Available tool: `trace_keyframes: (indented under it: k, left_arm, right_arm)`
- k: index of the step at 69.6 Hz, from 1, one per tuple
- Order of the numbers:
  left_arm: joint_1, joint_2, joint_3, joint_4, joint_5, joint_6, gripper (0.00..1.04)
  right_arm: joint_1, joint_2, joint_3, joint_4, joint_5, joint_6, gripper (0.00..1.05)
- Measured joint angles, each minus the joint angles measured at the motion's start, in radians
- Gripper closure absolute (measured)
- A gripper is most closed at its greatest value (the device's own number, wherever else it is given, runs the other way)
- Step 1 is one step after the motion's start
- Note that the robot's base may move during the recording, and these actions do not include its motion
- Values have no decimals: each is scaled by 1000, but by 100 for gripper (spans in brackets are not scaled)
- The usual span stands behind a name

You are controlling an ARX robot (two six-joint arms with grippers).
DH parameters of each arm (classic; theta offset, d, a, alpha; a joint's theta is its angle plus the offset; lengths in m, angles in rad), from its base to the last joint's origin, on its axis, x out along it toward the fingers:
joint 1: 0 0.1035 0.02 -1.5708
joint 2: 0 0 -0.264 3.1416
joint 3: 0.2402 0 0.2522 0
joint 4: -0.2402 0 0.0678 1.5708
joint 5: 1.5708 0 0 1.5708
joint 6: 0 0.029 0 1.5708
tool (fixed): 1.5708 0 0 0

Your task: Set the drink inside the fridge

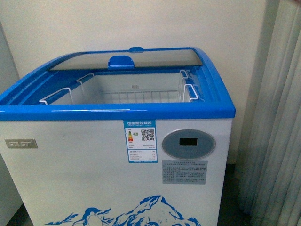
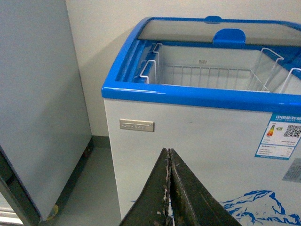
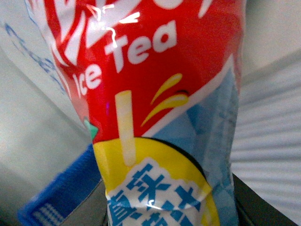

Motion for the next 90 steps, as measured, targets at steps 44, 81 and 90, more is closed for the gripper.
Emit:
trace_keyframes:
  k: [44, 81, 90]
  left_arm:
    - [0, -239, -117, -122, 0, 0, 102]
    - [0, -405, -155, -233, -1, 2, 102]
    - [0, -441, -155, -270, -1, 2, 102]
  right_arm:
    - [340, 876, 813, 76, 249, -466, 64]
    - [375, 1038, 945, 121, 224, -386, 27]
    - [380, 930, 807, 181, 194, -342, 6]
